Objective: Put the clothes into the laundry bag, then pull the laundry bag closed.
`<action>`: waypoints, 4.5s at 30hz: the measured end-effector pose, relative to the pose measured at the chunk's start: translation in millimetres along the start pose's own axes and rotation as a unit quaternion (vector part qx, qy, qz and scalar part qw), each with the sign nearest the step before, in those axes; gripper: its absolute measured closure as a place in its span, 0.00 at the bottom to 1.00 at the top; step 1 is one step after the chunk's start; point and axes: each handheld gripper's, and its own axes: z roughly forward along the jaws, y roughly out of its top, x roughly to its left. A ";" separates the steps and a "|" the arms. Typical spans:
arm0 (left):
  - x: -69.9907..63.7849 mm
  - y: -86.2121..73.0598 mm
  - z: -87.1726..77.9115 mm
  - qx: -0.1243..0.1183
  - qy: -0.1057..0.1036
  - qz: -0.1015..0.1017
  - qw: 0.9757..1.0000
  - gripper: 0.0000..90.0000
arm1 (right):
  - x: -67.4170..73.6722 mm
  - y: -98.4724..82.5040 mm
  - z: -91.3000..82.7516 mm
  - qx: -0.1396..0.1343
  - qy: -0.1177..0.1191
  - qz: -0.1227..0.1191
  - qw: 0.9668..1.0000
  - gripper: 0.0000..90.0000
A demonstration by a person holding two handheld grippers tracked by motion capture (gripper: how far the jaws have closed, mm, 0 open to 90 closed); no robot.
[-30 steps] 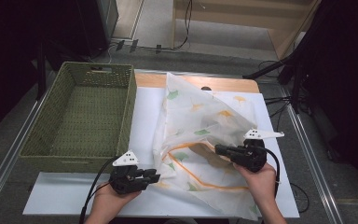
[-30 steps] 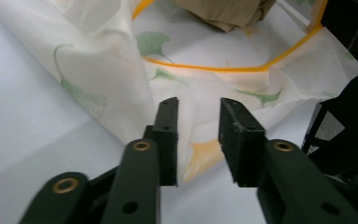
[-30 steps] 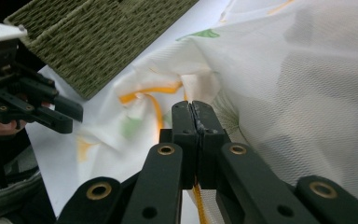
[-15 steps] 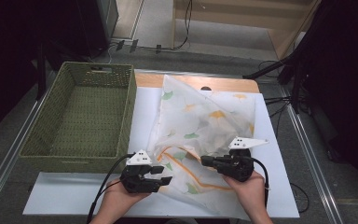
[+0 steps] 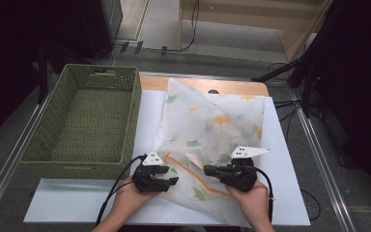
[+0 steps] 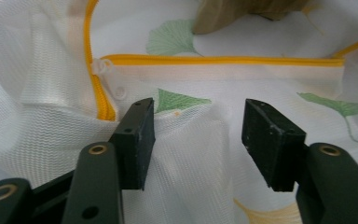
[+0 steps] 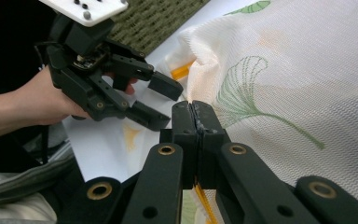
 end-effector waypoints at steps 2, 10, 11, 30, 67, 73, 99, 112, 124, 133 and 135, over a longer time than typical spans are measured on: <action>-2.0 -3.7 0.4 -0.008 0.025 0.026 0.999 0.63 | -0.4 -1.6 -0.2 0.003 -0.006 -0.001 1.000 0.99; 3.8 -5.5 -1.1 -0.011 0.030 0.029 0.999 1.00 | -3.2 -6.8 -1.4 0.004 -0.016 0.001 1.000 0.99; 5.7 -3.3 -3.8 0.002 0.018 0.013 1.000 1.00 | -3.8 -7.2 -1.3 0.005 -0.018 0.002 1.000 0.99; -2.7 -38.7 -73.9 -0.022 -0.071 -0.049 0.996 1.00 | -18.5 -19.1 16.5 0.048 -0.035 0.011 0.998 0.99; -2.2 -51.7 -88.7 -0.018 -0.022 -0.060 0.998 0.46 | 5.5 -16.4 19.6 0.007 -0.008 -0.094 0.995 0.53; -6.8 -54.3 -84.5 -0.005 -0.013 -0.063 0.998 0.38 | 8.2 -13.6 26.4 0.019 0.000 -0.100 0.995 0.53; -13.7 -56.1 -77.8 -0.028 0.008 -0.095 0.995 0.33 | 23.6 8.1 67.3 0.044 0.032 -0.132 0.990 0.57; -14.1 -49.1 -61.1 -0.017 0.029 -0.112 0.993 0.26 | 19.7 7.3 65.1 0.045 0.034 -0.132 0.990 0.58; -9.0 -41.0 -45.9 -0.009 0.037 -0.117 0.992 0.29 | 17.0 3.0 55.8 0.037 0.023 -0.121 0.992 0.58; -8.7 -36.5 -41.2 -0.003 0.045 -0.105 0.993 0.51 | 16.5 1.7 53.1 0.033 0.020 -0.121 0.992 0.58; -8.1 -37.0 -41.6 -0.001 0.047 -0.102 0.994 0.57 | 16.5 1.6 53.1 0.033 0.021 -0.122 0.992 0.58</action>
